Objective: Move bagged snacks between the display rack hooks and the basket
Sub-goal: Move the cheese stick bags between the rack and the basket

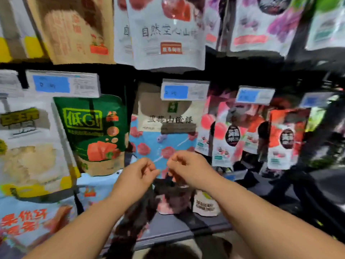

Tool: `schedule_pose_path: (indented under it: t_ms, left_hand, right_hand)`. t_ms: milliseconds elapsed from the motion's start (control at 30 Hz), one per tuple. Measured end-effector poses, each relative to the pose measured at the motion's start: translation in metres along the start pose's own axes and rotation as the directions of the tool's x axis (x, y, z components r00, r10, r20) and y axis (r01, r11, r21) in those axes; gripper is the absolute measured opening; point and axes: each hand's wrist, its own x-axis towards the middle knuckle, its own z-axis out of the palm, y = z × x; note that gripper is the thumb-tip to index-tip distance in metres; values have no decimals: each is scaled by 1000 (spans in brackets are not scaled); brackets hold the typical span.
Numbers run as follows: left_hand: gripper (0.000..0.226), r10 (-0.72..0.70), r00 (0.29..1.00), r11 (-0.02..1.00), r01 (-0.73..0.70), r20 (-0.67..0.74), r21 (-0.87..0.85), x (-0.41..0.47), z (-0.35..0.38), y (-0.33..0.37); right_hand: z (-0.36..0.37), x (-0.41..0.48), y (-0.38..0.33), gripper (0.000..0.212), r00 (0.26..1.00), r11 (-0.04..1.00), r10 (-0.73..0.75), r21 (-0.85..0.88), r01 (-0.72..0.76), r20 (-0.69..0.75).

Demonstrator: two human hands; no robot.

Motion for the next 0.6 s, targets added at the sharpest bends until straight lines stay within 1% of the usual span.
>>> schedule_pose_path:
  t_ms: [67, 100, 167, 233, 300, 433, 500, 567, 600]
  left_hand:
    - [21, 38, 996, 999, -37, 76, -21, 11, 38, 27]
    - [23, 63, 991, 998, -60, 114, -31, 16, 60, 43]
    - [26, 103, 976, 994, -93, 190, -61, 22, 104, 77]
    - [25, 148, 952, 987, -123, 270, -106, 24, 146, 108]
    - [18, 188, 926, 980, -152, 327, -132, 24, 182, 140]
    - [17, 280, 881, 959, -234, 382, -163, 23, 237, 206]
    - [18, 324, 846, 946, -284, 423, -158, 23, 262, 234]
    - [24, 383, 795, 924, -321, 470, -209, 21, 288, 261]
    - [26, 409, 763, 912, -327, 500, -246, 19, 302, 274]
  right_hand:
    - [-49, -20, 22, 21, 997, 994, 36, -102, -44, -73]
    - [-75, -32, 36, 23, 989, 990, 67, -116, -82, -129]
    - [-123, -57, 64, 28, 961, 983, 138, -89, -163, -241]
    - [-159, -82, 96, 25, 921, 972, 216, -19, -235, -323]
    - [-182, -102, 125, 21, 881, 955, 294, 74, -288, -370]
    - [-217, -131, 175, 23, 808, 928, 368, 130, -349, -461]
    - [-239, -148, 200, 23, 764, 906, 410, 125, -405, -498]
    - [-267, -171, 226, 24, 709, 863, 464, 91, -497, -532]
    - [-280, -185, 240, 24, 673, 838, 506, 122, -532, -539]
